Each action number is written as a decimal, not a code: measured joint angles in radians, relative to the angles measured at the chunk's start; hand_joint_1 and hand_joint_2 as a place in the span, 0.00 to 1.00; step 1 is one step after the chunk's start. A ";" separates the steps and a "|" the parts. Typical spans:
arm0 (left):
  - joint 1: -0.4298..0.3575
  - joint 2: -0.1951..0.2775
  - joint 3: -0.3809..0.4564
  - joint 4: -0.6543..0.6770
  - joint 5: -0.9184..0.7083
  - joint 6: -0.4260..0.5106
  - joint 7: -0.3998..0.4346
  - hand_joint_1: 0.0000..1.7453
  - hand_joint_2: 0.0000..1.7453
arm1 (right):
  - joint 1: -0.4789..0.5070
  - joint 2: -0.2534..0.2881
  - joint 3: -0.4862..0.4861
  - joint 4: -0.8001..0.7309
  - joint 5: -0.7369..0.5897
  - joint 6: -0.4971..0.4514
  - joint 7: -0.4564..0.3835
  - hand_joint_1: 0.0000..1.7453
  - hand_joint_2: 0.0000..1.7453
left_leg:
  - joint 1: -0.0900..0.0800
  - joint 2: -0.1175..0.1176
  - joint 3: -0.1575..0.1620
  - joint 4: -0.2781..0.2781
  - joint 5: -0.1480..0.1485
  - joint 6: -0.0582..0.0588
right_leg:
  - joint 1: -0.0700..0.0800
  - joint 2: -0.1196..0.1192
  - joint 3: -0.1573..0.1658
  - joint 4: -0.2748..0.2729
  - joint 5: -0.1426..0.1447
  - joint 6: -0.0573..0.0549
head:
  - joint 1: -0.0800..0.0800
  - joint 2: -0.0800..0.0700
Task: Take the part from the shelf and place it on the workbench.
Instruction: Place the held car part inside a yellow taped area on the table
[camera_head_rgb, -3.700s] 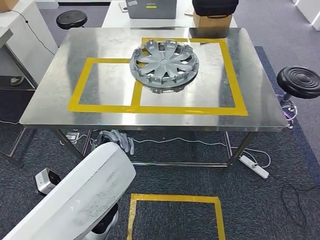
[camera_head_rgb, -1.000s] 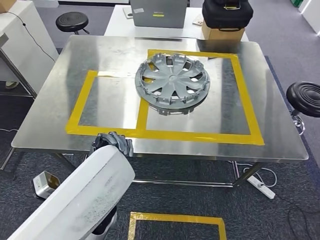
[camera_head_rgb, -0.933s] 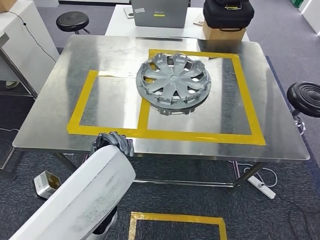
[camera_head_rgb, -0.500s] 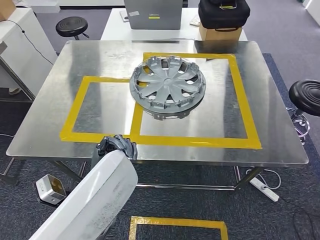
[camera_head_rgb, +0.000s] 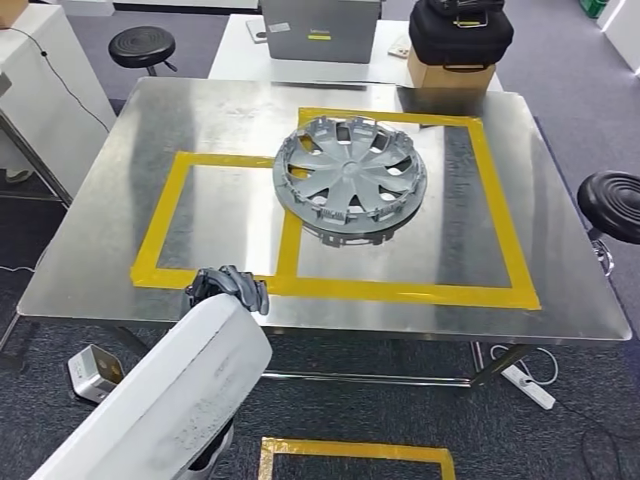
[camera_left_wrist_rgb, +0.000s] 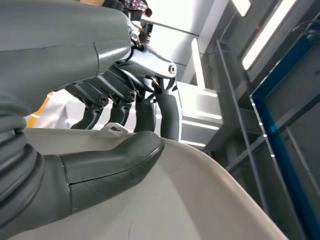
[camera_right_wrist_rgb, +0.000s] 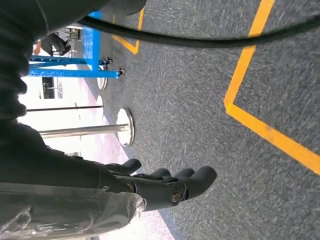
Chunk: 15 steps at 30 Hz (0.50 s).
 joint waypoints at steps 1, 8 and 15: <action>0.000 0.000 0.000 0.000 0.000 0.000 0.000 0.89 1.00 | 0.000 0.000 0.000 0.000 0.000 0.000 0.000 0.00 1.00 | -0.001 0.000 0.001 0.000 -0.002 0.004 | 0.000 -0.001 -0.033 0.066 -0.032 0.001 | 0.003 0.000; 0.000 0.000 0.000 0.000 0.005 0.003 0.000 0.89 1.00 | 0.001 0.000 0.000 0.000 0.000 0.000 0.001 0.00 1.00 | -0.010 -0.004 0.023 0.002 -0.020 0.003 | 0.002 0.000 -0.033 0.005 0.057 -0.010 | 0.004 0.000; 0.001 0.004 -0.002 -0.022 -0.076 0.009 0.000 0.89 1.00 | 0.001 0.000 0.000 0.000 0.010 0.004 0.000 0.00 1.00 | -0.009 -0.002 -0.002 0.057 -0.052 -0.037 | 0.002 0.003 0.013 -0.070 0.059 -0.051 | -0.003 0.000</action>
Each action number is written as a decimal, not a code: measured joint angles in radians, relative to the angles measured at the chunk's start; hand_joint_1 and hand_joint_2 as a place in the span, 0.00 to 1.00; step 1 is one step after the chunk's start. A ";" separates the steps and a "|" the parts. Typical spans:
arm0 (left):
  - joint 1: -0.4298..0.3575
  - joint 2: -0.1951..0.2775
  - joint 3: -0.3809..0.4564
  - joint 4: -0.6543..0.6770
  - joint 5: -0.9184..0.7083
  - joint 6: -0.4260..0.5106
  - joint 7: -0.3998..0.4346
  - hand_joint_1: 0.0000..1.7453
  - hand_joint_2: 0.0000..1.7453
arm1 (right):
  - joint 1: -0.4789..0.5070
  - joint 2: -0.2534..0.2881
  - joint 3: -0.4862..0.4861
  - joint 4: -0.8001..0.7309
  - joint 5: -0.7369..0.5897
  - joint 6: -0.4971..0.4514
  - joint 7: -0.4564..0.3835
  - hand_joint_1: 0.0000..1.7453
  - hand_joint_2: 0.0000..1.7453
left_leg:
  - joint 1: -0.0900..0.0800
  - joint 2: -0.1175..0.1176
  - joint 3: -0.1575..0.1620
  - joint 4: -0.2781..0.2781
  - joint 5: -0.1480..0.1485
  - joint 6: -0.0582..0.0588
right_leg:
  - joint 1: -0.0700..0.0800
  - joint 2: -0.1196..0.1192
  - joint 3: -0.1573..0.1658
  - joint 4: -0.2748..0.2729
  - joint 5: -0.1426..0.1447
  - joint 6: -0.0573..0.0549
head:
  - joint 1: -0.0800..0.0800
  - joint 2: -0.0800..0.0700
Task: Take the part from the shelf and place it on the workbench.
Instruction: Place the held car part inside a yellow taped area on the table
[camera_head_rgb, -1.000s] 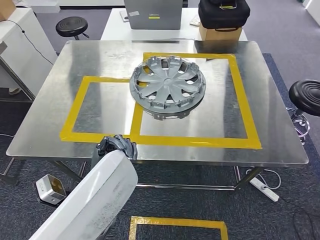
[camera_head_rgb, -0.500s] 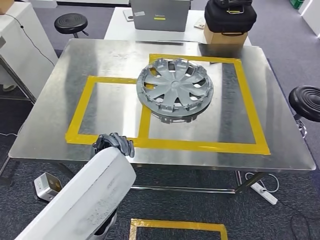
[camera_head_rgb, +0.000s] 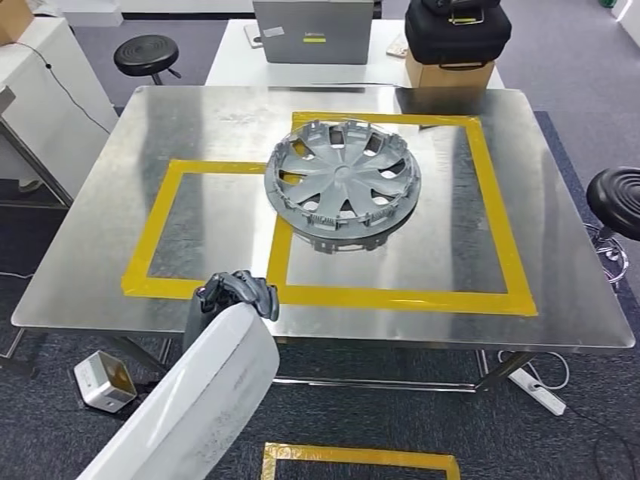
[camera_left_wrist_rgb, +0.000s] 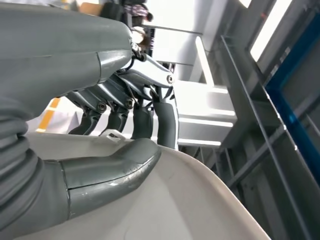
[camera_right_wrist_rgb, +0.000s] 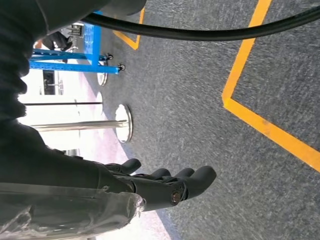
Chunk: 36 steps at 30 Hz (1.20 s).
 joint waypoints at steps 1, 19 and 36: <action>0.001 0.001 0.000 -0.005 -0.007 -0.002 0.000 0.89 1.00 | 0.000 0.000 0.000 0.000 0.002 0.000 0.000 0.00 1.00 | 0.001 0.001 -0.031 0.057 -0.020 -0.005 | -0.001 -0.001 0.006 0.000 -0.004 -0.004 | -0.003 0.000; 0.009 -0.001 0.001 -0.002 0.038 0.102 0.000 0.89 1.00 | 0.002 0.000 0.000 0.000 -0.004 -0.002 -0.001 0.00 1.00 | 0.002 0.001 -0.012 -0.049 0.057 0.048 | 0.004 -0.003 -0.092 0.267 -0.165 0.049 | 0.002 0.000; -0.001 0.001 0.001 0.054 0.094 0.159 0.064 0.89 1.00 | 0.002 0.003 0.000 0.000 -0.009 -0.010 0.002 0.00 1.00 | -0.001 0.000 -0.086 0.161 -0.062 -0.004 | 0.001 -0.002 -0.014 0.011 0.016 0.003 | -0.006 0.000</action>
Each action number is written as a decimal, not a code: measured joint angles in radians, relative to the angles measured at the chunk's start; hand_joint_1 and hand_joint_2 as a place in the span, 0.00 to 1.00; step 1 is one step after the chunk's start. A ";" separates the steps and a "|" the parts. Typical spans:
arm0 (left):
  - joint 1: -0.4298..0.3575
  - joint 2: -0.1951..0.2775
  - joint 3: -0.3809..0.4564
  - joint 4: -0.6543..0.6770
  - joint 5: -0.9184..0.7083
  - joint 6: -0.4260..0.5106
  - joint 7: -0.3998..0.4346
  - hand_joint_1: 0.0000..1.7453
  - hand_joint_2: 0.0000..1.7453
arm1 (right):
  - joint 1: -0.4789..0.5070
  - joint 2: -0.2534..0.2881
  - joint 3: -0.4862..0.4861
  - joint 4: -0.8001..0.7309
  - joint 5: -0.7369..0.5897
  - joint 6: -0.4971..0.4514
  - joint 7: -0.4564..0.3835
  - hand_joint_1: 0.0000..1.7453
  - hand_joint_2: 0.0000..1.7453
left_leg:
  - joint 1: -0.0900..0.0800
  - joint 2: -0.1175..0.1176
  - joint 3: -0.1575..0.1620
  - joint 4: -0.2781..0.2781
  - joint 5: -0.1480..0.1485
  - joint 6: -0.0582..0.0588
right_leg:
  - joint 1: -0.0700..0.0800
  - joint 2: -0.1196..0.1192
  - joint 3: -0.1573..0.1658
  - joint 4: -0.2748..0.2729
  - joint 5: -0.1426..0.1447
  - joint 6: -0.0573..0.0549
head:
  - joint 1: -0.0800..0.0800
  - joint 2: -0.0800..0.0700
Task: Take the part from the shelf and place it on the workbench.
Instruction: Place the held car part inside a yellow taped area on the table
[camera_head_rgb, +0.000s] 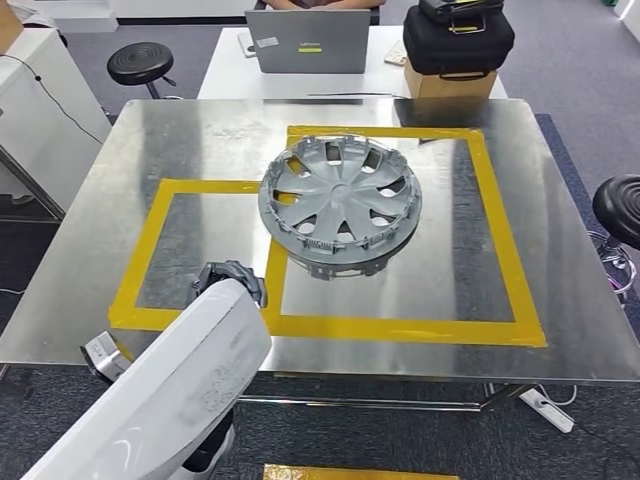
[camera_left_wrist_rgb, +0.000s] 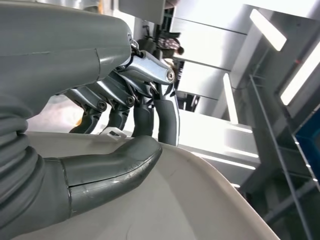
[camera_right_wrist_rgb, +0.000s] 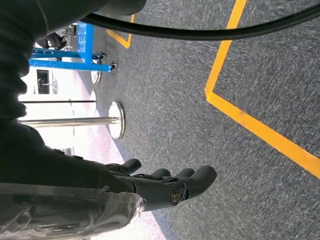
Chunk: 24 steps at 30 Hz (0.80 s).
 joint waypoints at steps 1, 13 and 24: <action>-0.004 0.001 0.000 0.014 0.003 0.010 0.009 0.89 1.00 | 0.000 0.000 0.000 0.000 0.001 -0.001 0.000 0.00 1.00 | 0.001 0.002 -0.033 0.063 -0.019 -0.004 | -0.001 0.000 0.001 0.000 0.000 -0.003 | -0.002 0.000; -0.070 -0.007 0.001 0.084 -0.042 0.045 0.037 0.89 1.00 | -0.001 0.001 0.000 0.000 0.014 -0.002 -0.005 0.00 1.00 | 0.005 0.002 0.101 -0.219 0.106 0.046 | 0.004 -0.001 -0.054 0.119 -0.076 0.043 | 0.009 0.000; -0.452 -0.006 -0.031 0.411 -0.566 0.387 0.183 0.89 1.00 | -0.016 0.001 0.039 0.000 0.024 0.017 -0.024 0.00 1.00 | -0.004 -0.003 0.100 -0.216 0.109 0.025 | 0.006 0.001 -0.010 -0.001 0.013 0.022 | 0.011 0.000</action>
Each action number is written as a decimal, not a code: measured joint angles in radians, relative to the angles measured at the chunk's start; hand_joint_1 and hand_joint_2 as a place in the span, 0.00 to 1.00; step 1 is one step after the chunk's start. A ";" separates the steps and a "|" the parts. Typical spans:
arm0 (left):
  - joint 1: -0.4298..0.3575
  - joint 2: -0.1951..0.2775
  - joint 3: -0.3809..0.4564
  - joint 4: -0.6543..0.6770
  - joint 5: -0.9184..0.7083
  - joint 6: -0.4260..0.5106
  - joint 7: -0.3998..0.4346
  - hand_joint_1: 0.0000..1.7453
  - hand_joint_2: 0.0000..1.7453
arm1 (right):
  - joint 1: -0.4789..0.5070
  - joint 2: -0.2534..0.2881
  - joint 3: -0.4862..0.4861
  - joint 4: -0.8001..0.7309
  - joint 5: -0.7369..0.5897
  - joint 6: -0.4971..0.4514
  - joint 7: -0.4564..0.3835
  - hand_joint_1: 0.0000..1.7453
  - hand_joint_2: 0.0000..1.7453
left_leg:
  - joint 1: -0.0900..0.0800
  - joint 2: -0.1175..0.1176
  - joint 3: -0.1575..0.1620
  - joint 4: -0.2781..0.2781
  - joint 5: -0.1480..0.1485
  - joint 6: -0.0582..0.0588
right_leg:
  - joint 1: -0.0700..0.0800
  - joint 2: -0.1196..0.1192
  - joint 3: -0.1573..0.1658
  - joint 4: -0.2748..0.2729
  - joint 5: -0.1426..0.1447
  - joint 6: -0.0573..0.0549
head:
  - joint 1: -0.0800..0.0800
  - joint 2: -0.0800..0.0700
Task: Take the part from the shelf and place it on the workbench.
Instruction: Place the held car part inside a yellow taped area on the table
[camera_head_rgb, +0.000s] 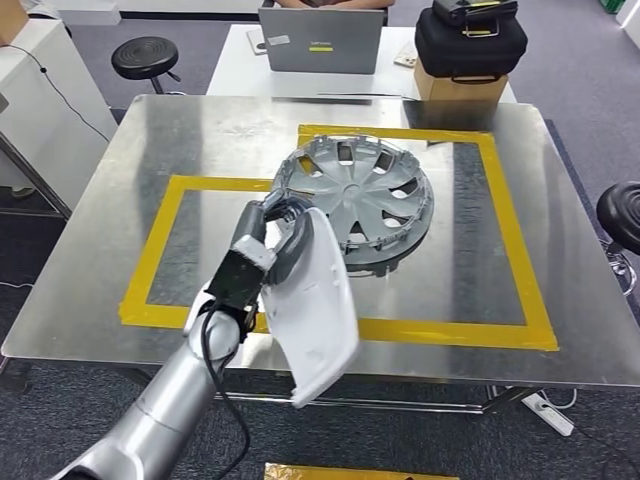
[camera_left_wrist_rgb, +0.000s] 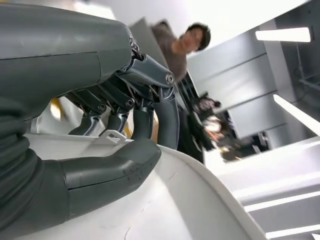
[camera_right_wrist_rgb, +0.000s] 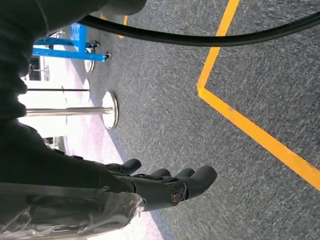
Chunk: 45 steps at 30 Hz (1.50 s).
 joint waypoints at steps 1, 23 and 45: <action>-0.040 0.000 -0.002 0.043 -0.036 0.021 0.017 0.89 1.00 | 0.000 0.000 0.005 0.000 0.000 0.001 -0.001 0.00 1.00 | 0.001 0.001 -0.002 0.002 -0.002 -0.005 | -0.001 0.000 0.000 -0.001 0.002 -0.005 | 0.000 0.000; -0.410 0.053 0.033 0.677 -0.329 0.273 0.181 0.89 1.00 | -0.024 0.000 0.087 0.000 0.000 0.025 0.015 0.00 1.00 | 0.004 0.005 -0.023 -0.003 0.020 0.026 | -0.003 -0.003 -0.150 0.282 -0.112 0.022 | 0.004 0.000; -0.364 0.182 0.152 0.826 -0.415 0.178 0.322 0.89 1.00 | -0.019 0.000 0.092 0.000 -0.001 0.011 0.002 0.00 1.00 | 0.015 0.006 -0.032 -0.003 0.028 -0.024 | -0.005 0.002 -0.009 -0.003 0.007 0.000 | -0.005 0.000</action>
